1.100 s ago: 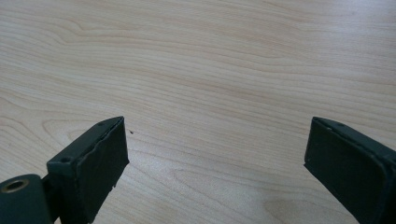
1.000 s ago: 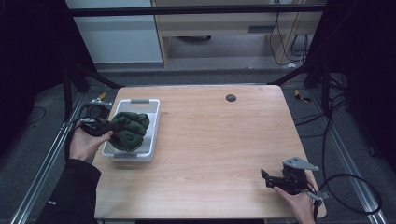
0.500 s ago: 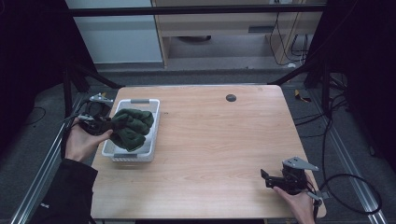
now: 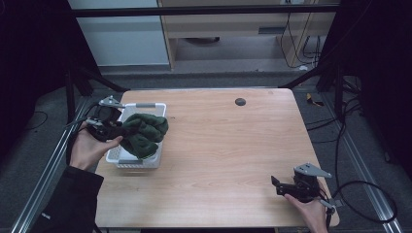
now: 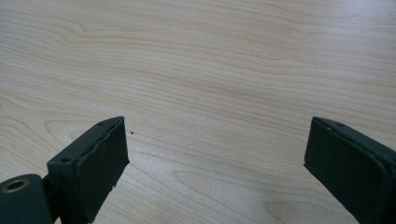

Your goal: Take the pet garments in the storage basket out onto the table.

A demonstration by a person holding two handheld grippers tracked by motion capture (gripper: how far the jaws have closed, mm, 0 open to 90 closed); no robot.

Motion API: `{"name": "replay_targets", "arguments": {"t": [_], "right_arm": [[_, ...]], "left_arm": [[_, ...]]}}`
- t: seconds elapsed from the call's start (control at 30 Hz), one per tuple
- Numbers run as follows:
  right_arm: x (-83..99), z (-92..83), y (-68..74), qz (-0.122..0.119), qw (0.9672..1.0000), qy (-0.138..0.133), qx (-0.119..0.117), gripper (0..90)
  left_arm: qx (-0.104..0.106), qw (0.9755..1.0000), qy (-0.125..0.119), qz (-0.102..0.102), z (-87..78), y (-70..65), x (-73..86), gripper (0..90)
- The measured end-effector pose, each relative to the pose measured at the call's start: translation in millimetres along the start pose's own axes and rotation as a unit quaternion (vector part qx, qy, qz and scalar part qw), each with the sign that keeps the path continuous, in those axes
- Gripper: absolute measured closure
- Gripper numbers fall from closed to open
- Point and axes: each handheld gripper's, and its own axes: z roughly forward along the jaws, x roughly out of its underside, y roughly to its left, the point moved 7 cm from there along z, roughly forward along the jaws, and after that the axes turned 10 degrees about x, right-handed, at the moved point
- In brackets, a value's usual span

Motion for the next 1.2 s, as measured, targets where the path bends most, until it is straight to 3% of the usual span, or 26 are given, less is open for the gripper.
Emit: {"name": "replay_targets", "arguments": {"t": [0.53,0.7,1.2], "right_arm": [[-0.9,-0.9,-1.1,-0.001,1.0000,-0.004,0.003,6.2],[-1.1,-1.5,-1.8,0.000,1.0000,-0.005,0.004,6.0],[-1.6,-0.9,-1.9,-0.004,0.9999,-0.009,0.005,6.2]], "left_arm": [[0.036,0.9982,0.010,0.046,16.7,-39.9,-18.9,76.4],[0.042,0.9978,0.012,0.051,24.0,-48.0,-23.2,76.4],[0.066,0.9935,0.038,0.084,53.0,-75.0,-37.5,76.4]]}}
